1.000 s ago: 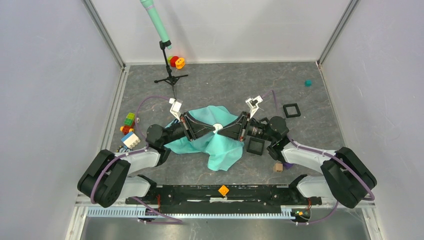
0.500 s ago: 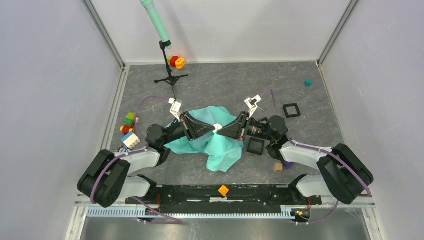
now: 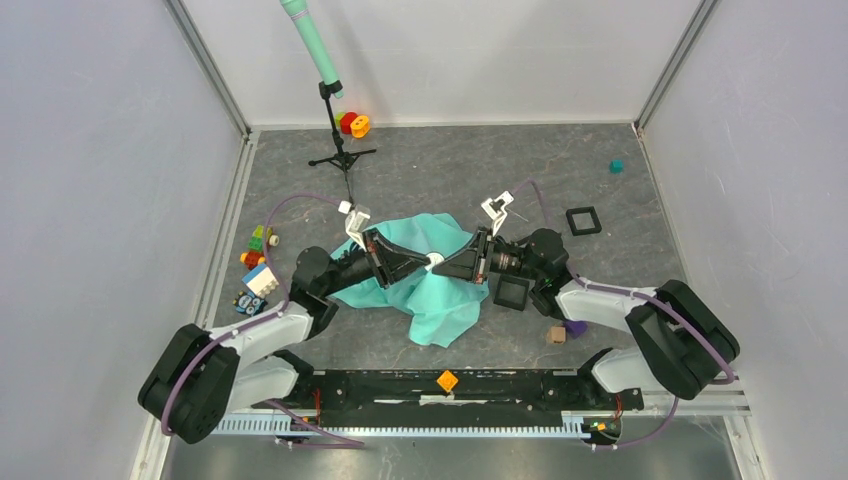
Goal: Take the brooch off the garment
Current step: Remove the brooch from the clothes.
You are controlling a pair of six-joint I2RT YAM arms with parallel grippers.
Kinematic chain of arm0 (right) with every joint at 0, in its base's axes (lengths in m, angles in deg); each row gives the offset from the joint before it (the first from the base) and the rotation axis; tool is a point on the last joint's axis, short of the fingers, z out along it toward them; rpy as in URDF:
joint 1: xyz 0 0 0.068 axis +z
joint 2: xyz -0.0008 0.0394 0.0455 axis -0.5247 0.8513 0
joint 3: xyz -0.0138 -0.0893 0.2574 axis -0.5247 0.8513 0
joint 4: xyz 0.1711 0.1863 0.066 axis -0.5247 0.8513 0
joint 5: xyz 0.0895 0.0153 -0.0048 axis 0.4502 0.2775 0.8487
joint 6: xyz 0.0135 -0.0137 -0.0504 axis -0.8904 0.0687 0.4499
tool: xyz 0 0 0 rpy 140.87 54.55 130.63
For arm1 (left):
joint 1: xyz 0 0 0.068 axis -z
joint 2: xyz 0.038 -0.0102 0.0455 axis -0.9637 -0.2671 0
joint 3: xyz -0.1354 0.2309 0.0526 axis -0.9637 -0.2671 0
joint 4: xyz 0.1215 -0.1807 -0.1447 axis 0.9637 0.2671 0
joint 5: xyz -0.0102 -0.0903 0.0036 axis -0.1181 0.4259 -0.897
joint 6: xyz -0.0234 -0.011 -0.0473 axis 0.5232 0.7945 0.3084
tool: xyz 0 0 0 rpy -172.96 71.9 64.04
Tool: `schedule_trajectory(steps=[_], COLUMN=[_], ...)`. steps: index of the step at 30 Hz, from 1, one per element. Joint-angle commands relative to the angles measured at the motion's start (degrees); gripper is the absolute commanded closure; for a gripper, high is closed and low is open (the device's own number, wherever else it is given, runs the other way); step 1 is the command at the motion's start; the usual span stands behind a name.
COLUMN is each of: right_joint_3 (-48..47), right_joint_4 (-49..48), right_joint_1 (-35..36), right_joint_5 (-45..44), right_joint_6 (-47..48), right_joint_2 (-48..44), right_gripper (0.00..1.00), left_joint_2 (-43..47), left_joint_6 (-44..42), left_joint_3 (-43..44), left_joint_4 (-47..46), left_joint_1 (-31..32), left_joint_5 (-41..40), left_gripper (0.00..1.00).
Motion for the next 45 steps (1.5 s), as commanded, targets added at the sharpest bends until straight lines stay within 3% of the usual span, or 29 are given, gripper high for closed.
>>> schedule_trajectory(steps=[1,5,10,15,17,24,29,33,37,41,45], right_joint_3=[-4.0,-4.1,-2.7,0.6,1.0,2.3,3.1,3.4,3.0,2.9,2.7], right_joint_4=[-2.8,-2.4,-3.4,-12.1,-13.3,-15.0,-13.5,-9.6,-9.7,-11.9,-13.1], right_joint_1=[0.4,0.3,0.3,0.3,0.3,0.3,0.4,0.3,0.4,0.4,0.5], right_joint_5=[-2.9,-3.3,-4.6,-4.6,-4.2,-4.0,-4.9,-6.9,-6.4,-5.6,-4.9], right_joint_6=[-2.0,-1.9,0.0,-0.6,-0.5,-0.7,0.6,3.3,3.4,2.1,1.2], right_joint_2=[1.7,1.6,-0.5,-3.0,-3.4,-3.8,-4.3,-5.3,-4.7,-3.6,-3.0], right_gripper=[0.96,0.93,0.79,0.57,0.53,0.49,0.38,0.38,0.57,0.63,0.63], left_joint_2=[1.5,2.7,3.5,3.9,3.8,3.5,1.6,0.8,1.0,0.8,0.8], left_joint_6=[-6.5,-7.9,-6.1,-3.3,-2.0,3.5,9.2,10.7,10.4,10.3,10.2], left_joint_3=[1.5,1.0,1.7,0.7,0.7,-1.1,-3.1,-2.9,-2.8,-2.5,-2.5], left_joint_4=[3.7,4.5,8.7,6.6,5.7,-1.8,-11.8,-14.0,-13.5,-13.5,-13.4], left_joint_1=[3.8,4.2,4.1,3.8,3.6,3.4,3.3,3.3,3.3,3.3,3.3], left_joint_5=[3.7,2.9,-1.8,-5.4,-5.5,-7.4,-8.7,-8.2,-8.3,-8.3,-8.3], left_gripper=[0.98,0.98,0.98,0.98,0.98,0.98,0.98,0.98,0.98,0.98,0.98])
